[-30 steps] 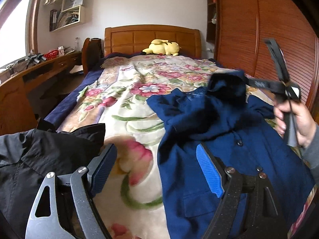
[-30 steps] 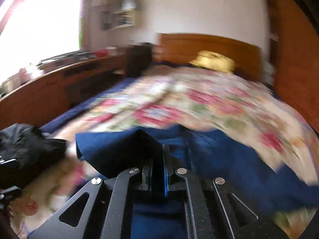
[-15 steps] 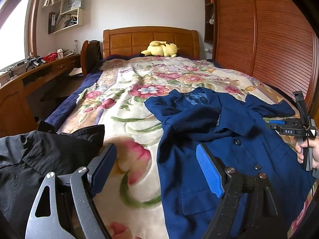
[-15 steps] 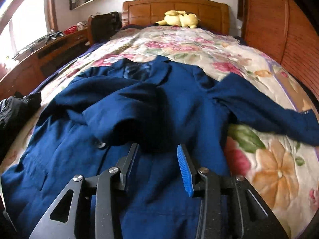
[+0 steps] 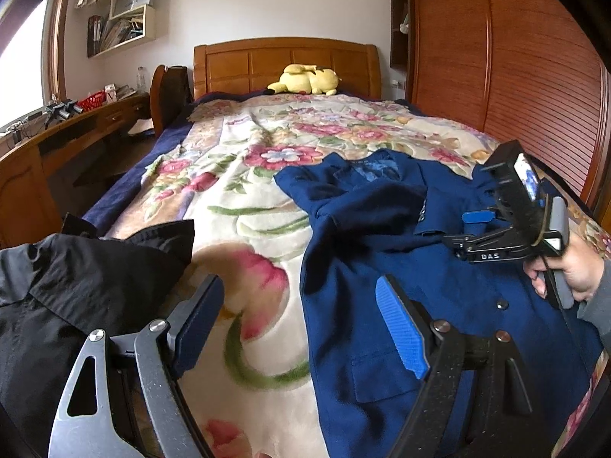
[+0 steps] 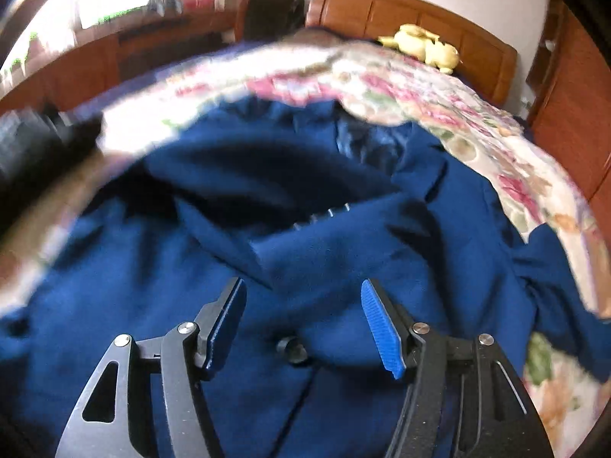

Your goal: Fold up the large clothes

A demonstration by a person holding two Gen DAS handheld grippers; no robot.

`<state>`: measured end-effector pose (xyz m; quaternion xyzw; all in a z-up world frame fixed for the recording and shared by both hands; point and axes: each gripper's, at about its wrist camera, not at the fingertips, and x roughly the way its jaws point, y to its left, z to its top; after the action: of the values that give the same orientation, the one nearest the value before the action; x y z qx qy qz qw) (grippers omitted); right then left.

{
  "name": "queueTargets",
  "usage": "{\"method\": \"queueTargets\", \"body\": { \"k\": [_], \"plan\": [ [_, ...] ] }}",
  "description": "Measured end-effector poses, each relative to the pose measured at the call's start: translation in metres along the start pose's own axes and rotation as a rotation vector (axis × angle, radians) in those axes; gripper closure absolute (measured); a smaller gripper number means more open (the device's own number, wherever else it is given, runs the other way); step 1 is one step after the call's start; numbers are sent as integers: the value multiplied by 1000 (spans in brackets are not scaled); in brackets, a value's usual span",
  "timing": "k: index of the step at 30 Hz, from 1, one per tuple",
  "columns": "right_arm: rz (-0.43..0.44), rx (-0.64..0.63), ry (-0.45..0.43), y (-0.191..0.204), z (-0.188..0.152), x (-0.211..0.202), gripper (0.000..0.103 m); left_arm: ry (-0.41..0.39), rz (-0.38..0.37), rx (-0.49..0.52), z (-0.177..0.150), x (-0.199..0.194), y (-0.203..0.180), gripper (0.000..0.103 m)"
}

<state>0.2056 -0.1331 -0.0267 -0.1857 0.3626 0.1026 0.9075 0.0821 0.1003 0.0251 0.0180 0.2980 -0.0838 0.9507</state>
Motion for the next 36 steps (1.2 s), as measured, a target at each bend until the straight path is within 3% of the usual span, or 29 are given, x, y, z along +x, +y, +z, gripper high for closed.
{"method": "queueTargets", "body": {
  "k": [1,3,6,10,15,20,24,28,31,32,33,36],
  "plan": [
    [-20,-3,8,-3,0,3,45,3,1,0,-1,1,0,21],
    [-27,-5,3,-12,-5,-1,97,5,0,0,-2,2,0,21],
    [1,13,-61,-26,-19,-27,100,5,-3,-1,-2,2,-1,21],
    [99,91,-155,-49,-54,-83,100,3,-18,14,-3,6,-5,21],
    [61,142,-242,-71,-115,-157,100,20,-19,13,-7,12,-6,21],
    [-4,245,-169,-105,-178,-182,100,18,-15,16,-6,11,-8,21],
    [-45,303,-185,-122,-216,-201,100,17,-14,14,-6,11,-8,21],
    [-66,333,-192,-115,-220,-209,99,24,-12,14,-7,12,-8,21],
    [-42,321,-212,-104,-204,-204,74,31,-10,13,-8,14,-9,21],
    [-16,319,-210,-99,-197,-197,55,33,-10,14,-8,15,-9,21],
    [4,313,-204,-93,-189,-190,45,35,-10,16,-9,16,-10,21],
    [23,276,-156,-79,-174,-165,41,49,-5,24,-12,21,-12,21]
  ]
}}
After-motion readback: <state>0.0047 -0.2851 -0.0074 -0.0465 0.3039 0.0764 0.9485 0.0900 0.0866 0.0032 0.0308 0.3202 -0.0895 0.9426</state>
